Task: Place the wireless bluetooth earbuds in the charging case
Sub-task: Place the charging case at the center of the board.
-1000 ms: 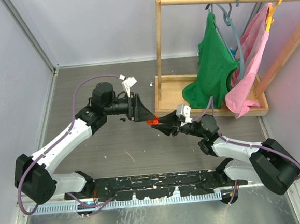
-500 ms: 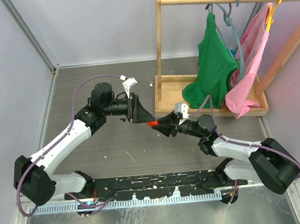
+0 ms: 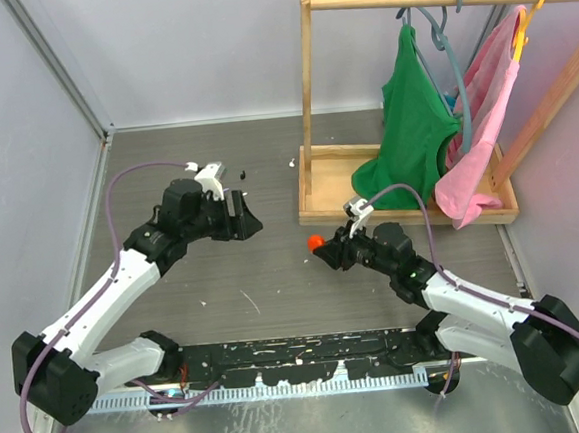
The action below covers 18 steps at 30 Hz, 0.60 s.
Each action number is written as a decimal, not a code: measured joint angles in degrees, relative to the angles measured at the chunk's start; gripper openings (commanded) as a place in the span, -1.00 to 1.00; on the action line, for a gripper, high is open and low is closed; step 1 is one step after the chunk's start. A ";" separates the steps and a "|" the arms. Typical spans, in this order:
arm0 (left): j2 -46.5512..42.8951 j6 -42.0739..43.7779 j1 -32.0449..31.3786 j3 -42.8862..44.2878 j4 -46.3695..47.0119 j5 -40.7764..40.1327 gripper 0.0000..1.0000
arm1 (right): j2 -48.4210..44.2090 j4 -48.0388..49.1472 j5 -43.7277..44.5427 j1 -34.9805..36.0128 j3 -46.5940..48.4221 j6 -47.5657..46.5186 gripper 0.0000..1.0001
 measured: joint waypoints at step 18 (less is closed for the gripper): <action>-5.11 -0.70 4.72 -8.57 -7.32 -23.10 0.46 | 9.11 -10.08 7.98 -4.20 -3.32 16.57 -0.46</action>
